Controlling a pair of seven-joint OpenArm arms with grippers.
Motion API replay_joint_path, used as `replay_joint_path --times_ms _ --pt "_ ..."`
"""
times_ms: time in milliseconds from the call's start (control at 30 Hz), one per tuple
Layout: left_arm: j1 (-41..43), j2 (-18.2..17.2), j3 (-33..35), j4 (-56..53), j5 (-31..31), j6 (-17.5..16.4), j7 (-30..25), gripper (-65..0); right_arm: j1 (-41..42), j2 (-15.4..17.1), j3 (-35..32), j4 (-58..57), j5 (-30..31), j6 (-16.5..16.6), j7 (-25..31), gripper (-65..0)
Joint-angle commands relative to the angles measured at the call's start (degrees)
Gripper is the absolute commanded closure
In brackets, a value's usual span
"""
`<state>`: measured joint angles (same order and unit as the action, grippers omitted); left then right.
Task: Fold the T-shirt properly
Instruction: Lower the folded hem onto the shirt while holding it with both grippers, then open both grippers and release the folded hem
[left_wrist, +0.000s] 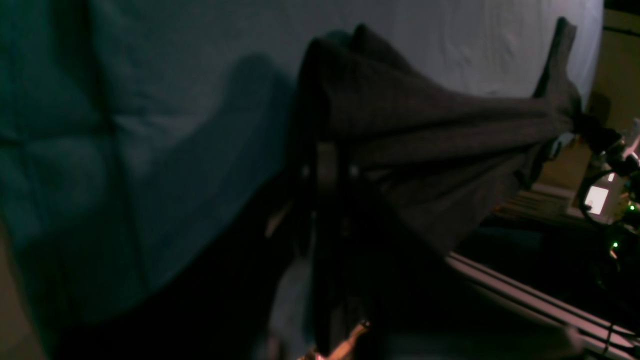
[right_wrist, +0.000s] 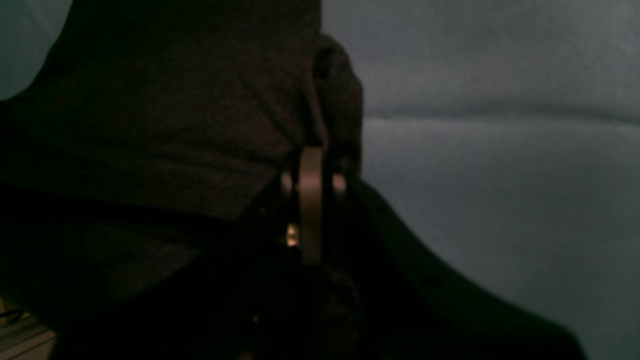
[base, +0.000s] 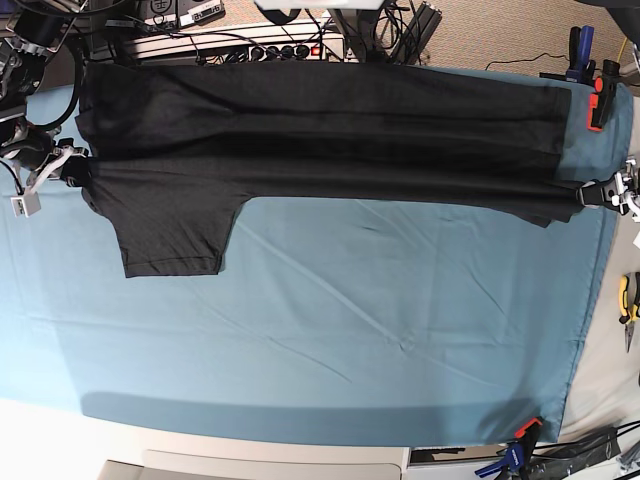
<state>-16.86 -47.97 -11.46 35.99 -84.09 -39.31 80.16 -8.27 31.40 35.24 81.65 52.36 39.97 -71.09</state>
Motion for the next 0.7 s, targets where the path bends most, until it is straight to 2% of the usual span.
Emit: replay_joint_path --times_ms 0,667 --pt "-1.1 -2.2 -0.6 0.7 -0.9 -0.2 -0.2 0.0 0.3 1.8 0.7 0.9 0.1 0.0 1.2 0.0" --pt "0.7 -2.2 -0.6 0.7 -0.9 0.5 -0.2 0.0 0.3 1.8 0.7 0.9 0.1 0.0 1.7 0.0"
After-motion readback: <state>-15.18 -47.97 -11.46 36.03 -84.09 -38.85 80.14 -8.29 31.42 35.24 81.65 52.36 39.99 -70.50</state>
